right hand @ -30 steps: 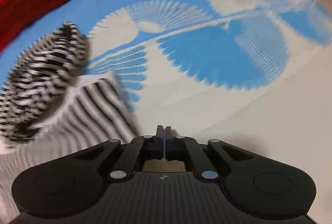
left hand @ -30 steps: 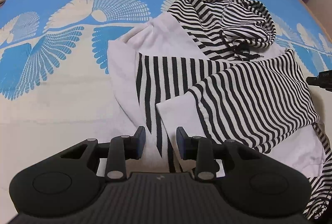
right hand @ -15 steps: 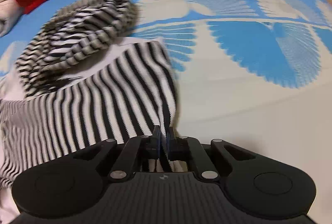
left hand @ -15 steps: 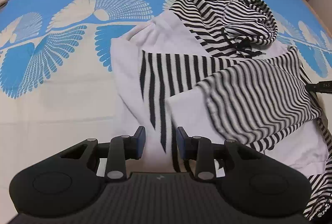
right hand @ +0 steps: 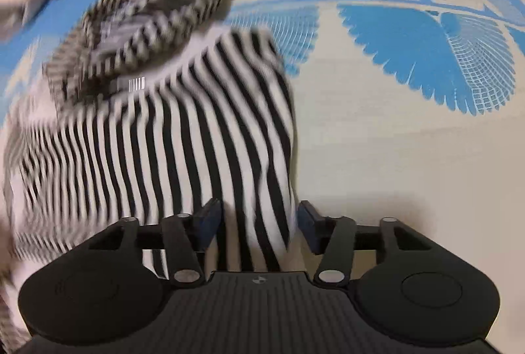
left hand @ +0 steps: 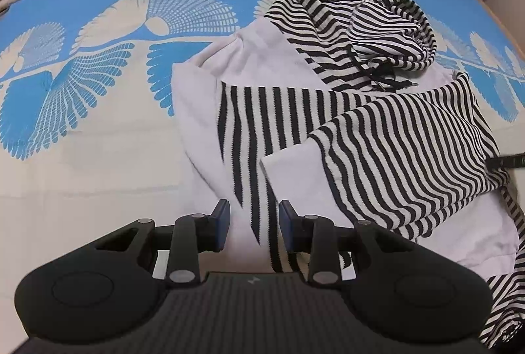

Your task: Fold small clothes

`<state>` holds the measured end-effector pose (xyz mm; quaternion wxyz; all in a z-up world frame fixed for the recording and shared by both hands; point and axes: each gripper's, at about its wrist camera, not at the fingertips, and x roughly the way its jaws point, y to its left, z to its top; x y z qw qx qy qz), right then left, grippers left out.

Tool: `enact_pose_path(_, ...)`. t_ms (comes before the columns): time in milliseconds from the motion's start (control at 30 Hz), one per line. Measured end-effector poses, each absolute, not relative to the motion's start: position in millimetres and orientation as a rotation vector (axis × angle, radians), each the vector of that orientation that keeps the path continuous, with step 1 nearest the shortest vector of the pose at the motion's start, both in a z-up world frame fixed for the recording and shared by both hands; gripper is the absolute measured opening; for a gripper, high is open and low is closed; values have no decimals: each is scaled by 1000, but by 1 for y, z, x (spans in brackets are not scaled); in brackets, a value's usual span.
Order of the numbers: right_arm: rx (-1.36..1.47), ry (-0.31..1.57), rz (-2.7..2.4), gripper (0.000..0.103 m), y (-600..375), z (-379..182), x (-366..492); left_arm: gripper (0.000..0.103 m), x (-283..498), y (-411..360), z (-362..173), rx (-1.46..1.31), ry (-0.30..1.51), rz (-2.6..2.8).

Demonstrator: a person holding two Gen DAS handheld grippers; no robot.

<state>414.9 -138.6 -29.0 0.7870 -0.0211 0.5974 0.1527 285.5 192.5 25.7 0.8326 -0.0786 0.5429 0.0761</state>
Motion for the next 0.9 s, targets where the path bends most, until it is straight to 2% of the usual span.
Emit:
enact_pose_path(100, -69, 1303, 349, 51, -140, -34, 408, 36, 287, 188, 25, -159, 1151, 153)
enact_pose_path(133, -65, 1297, 359, 34, -140, -34, 406, 36, 288, 186, 24, -156, 1151, 150)
enact_pose_path(200, -55, 1282, 406, 10, -141, -31, 403, 36, 289, 184, 23, -151, 1152, 147)
enact_pose_path(233, -66, 1261, 408, 8, -141, -27, 402, 36, 289, 183, 23, -149, 1153, 146)
enact_pose_path(400, 13, 1291, 369, 9, -159, -30, 408, 36, 288, 182, 20, -140, 1159, 144)
enact_pose_path(500, -65, 1278, 386, 18, -150, -26, 404, 36, 287, 183, 18, -136, 1162, 146)
enact_pose_path(600, -57, 1244, 394, 20, -147, -18, 403, 36, 287, 185, 9, -129, 1181, 146)
enact_pose_path(667, -155, 1260, 395, 26, -143, -26, 401, 36, 288, 183, -7, -99, 1241, 146)
enact_pose_path(733, -224, 1272, 383, 31, -140, -33, 400, 42, 286, 179, -21, -41, 1294, 152)
enact_pose_path(900, -182, 1213, 354, 32, -142, -9, 402, 43, 285, 184, -3, -94, 1227, 157)
